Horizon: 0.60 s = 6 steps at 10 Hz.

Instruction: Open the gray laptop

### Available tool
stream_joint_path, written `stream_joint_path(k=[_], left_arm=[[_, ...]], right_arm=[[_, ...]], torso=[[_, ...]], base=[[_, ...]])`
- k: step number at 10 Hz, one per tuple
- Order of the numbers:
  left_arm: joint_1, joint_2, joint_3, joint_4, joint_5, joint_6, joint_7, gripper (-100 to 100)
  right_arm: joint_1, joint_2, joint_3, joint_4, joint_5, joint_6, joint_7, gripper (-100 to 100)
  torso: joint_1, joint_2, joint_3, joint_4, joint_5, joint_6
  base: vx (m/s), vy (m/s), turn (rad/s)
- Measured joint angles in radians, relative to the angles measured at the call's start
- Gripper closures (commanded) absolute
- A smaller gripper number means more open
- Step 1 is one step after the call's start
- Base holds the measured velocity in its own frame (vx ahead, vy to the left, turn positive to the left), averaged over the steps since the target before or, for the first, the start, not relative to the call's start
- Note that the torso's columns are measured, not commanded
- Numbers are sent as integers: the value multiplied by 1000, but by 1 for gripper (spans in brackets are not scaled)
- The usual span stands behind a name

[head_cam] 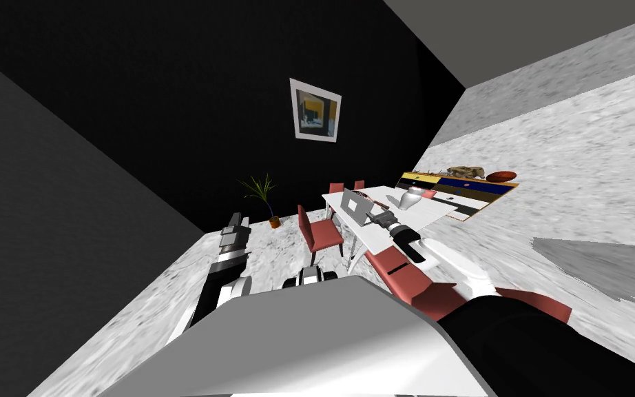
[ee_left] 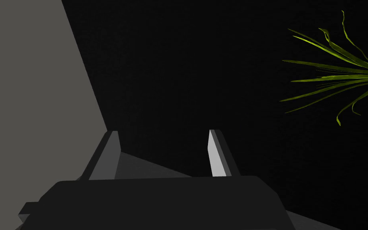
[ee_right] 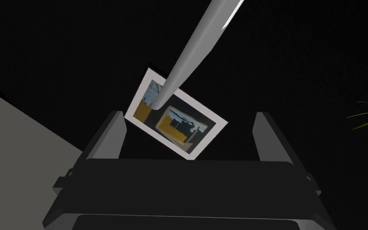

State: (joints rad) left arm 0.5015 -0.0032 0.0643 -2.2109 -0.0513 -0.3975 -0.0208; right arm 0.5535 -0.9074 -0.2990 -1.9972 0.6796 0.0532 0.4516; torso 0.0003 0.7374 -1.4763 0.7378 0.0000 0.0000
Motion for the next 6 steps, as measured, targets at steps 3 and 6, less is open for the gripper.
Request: stream_joint_path(k=[3, 6], left_arm=[[0, 0, 0, 0, 0, 0, 0, 0], [0, 0, 0, 0, 0, 0, 0, 0]], right_arm=[[-3, -59, -15, 23, 22, 38, 15, -100], [1, -71, -26, 22, 16, 42, 11, 100]], torso=[[-2, 3, 2, 1, -1, 1], [0, 3, 2, -1, -2, -1]], base=[[73, 23, 35], [29, -13, -6]])
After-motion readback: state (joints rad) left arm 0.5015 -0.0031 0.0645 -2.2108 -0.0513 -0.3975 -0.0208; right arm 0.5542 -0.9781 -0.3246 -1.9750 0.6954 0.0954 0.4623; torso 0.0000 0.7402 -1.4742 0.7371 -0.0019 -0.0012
